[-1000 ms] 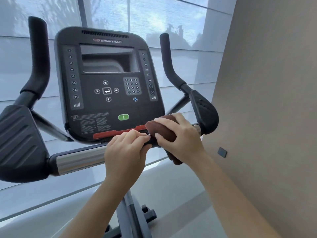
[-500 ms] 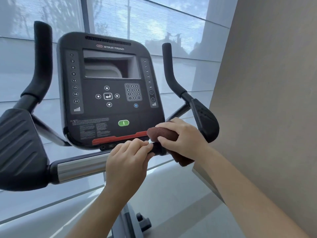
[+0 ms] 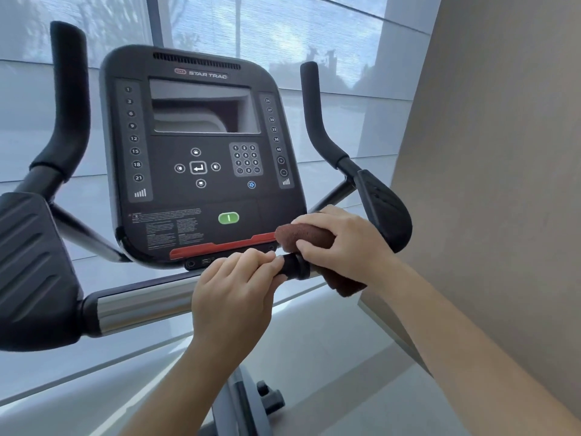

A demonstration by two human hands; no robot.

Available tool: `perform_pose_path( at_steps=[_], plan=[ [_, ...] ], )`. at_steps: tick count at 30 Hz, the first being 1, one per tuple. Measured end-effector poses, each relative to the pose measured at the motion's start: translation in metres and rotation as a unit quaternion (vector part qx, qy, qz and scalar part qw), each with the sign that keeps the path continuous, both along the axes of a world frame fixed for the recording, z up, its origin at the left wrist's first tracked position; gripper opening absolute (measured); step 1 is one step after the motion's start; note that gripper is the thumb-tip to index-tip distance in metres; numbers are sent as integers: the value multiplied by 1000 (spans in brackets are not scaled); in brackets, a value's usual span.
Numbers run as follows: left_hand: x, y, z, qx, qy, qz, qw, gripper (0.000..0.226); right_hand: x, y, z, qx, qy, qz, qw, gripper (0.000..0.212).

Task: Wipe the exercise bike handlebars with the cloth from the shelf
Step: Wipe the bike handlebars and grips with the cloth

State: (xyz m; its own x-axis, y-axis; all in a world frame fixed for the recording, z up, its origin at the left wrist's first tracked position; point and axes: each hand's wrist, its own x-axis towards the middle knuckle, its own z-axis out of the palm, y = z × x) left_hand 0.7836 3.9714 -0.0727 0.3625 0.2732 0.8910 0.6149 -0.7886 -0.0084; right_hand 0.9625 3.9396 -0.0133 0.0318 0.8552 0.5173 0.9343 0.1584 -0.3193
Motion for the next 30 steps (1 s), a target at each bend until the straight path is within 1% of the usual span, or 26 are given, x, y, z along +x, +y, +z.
perform_pose_path(
  at_steps=[2, 4, 7, 9, 11, 13, 14, 16, 18, 22, 24, 26, 28, 30],
  plan=[
    [0, -2, 1, -14, -2, 2, 1000, 12, 22, -4, 4, -7, -5, -32, 999, 25],
    [1, -4, 4, -40, -10, 6, 999, 13, 43, -9, 0, 23, 3, -67, 998, 25],
    [2, -6, 8, -65, -14, 8, 998, 12, 47, -10, -20, 150, 0, -101, 983, 31],
    [4, -7, 10, -66, -15, 6, 998, 11, 29, -5, -42, 256, 13, -126, 958, 36],
    [4, -9, 10, -65, -16, 14, 998, 10, 0, 4, -68, 364, 48, -136, 920, 35],
    [5, -10, 11, -68, -16, 22, 997, 10, -22, 16, -88, 450, 80, -117, 882, 33],
    [5, -10, 11, -70, -13, 25, 997, 10, -26, 21, -95, 477, 82, -102, 869, 33],
    [4, -10, 12, -74, -5, 28, 997, 11, -19, 27, -104, 508, 62, -89, 854, 33],
    [5, -9, 13, -82, 1, 28, 996, 12, -2, 32, -110, 536, 69, -108, 835, 32],
    [6, -9, 10, -71, -4, 37, 997, 12, 4, 45, -114, 600, 192, -160, 760, 35],
    [7, -9, 8, -65, -12, 39, 997, 11, -16, 53, -116, 608, 249, -165, 736, 38],
    [8, -8, 6, -59, -14, 40, 997, 10, -45, 59, -121, 613, 269, -155, 727, 38],
    [7, -6, 5, -53, -13, 40, 998, 10, -65, 61, -125, 609, 279, -144, 729, 36],
    [7, -6, 5, -51, -14, 40, 998, 10, -60, 60, -125, 609, 259, -135, 737, 36]
  ],
)
